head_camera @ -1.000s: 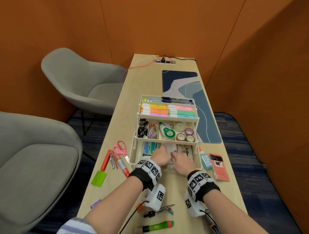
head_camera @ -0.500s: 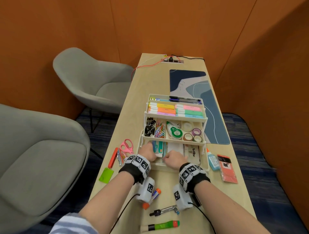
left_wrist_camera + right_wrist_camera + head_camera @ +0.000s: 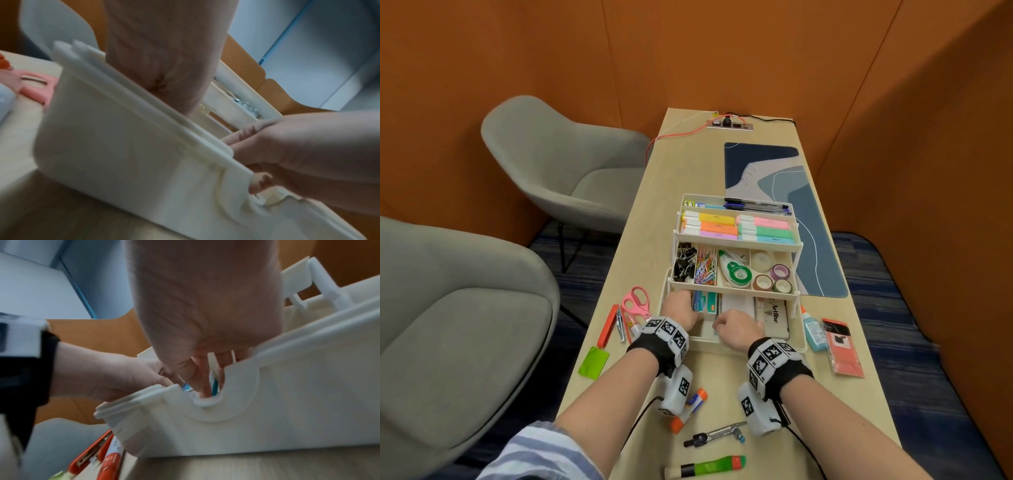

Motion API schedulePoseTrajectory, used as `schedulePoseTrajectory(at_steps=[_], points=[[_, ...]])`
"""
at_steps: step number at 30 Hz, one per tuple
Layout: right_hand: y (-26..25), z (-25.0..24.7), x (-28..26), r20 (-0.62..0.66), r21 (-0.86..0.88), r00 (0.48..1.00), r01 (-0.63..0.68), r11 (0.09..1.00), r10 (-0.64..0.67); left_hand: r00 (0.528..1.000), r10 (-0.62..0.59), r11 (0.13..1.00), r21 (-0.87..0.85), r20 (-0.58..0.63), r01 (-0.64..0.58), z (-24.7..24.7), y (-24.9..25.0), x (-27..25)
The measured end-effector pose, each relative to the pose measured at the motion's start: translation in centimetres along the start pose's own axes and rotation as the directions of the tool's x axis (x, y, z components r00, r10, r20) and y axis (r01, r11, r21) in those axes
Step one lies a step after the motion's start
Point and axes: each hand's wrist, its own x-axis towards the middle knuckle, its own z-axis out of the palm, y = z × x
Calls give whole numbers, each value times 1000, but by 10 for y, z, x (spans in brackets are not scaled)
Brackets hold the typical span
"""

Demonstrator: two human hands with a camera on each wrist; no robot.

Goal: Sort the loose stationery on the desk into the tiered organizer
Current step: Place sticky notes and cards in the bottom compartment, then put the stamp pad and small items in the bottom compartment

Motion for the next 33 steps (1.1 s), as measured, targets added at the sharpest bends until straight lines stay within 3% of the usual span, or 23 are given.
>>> schedulePoseTrajectory(at_steps=[8, 13, 18, 20, 22, 24, 28, 33], points=[[15, 3, -30, -171, -96, 979, 95, 991, -111, 999, 42, 995, 88, 15, -43, 5, 3, -1], [31, 3, -56, -359, 19, 910, 229, 973, -207, 997, 24, 994, 103, 79, -32, -2, 8, -6], [74, -3, -103, -499, 183, 849, 302, 935, -176, 980, 148, 970, 173, 137, -170, -23, 12, -33], [96, 1, -123, -510, 237, 853, 261, 936, -108, 950, 312, 935, 173, 21, -311, -29, 9, -58], [121, 10, -140, -487, 301, 873, 171, 938, -2, 854, 507, 861, 110, -120, -496, -32, 1, -90], [146, 21, -156, -476, 350, 870, 53, 935, 128, 788, 600, 798, 34, -142, -601, -26, -9, -119], [180, 42, -174, -467, 317, 838, -139, 938, 282, 828, 561, 828, -22, -16, -561, 1, -40, -143], [181, 31, -149, -385, -9, 910, -173, 985, 156, 851, 521, 853, 1, 60, -522, 18, -58, -149]])
